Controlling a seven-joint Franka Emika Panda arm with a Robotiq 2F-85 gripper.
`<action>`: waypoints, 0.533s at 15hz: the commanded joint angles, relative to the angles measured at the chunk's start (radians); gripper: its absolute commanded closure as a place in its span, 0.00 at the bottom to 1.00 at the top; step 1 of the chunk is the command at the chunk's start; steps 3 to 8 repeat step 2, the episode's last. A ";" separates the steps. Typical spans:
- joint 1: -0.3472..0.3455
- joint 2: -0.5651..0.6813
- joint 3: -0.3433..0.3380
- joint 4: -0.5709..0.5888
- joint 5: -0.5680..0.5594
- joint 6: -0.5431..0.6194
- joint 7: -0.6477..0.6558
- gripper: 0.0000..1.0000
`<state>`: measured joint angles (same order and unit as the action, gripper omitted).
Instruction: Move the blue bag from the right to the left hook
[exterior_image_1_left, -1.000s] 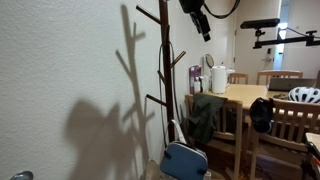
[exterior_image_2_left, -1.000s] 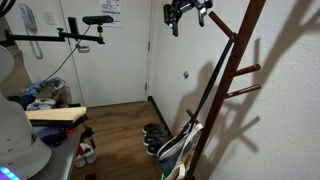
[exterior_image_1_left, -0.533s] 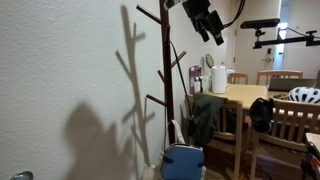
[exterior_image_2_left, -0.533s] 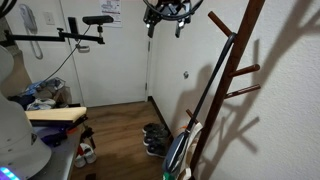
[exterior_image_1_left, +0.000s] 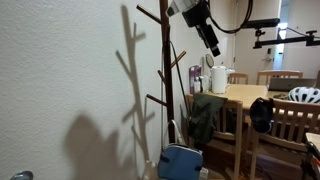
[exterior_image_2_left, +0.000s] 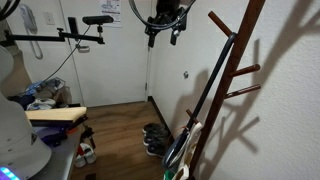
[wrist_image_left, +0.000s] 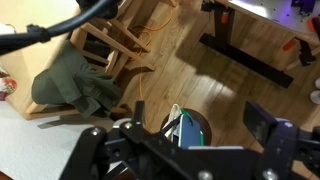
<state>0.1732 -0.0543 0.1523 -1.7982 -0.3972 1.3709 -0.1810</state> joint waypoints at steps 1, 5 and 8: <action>-0.004 0.002 0.003 0.002 0.000 -0.001 0.004 0.00; -0.004 0.001 0.003 0.002 0.000 -0.001 0.008 0.00; -0.004 0.001 0.003 0.002 0.000 -0.001 0.008 0.00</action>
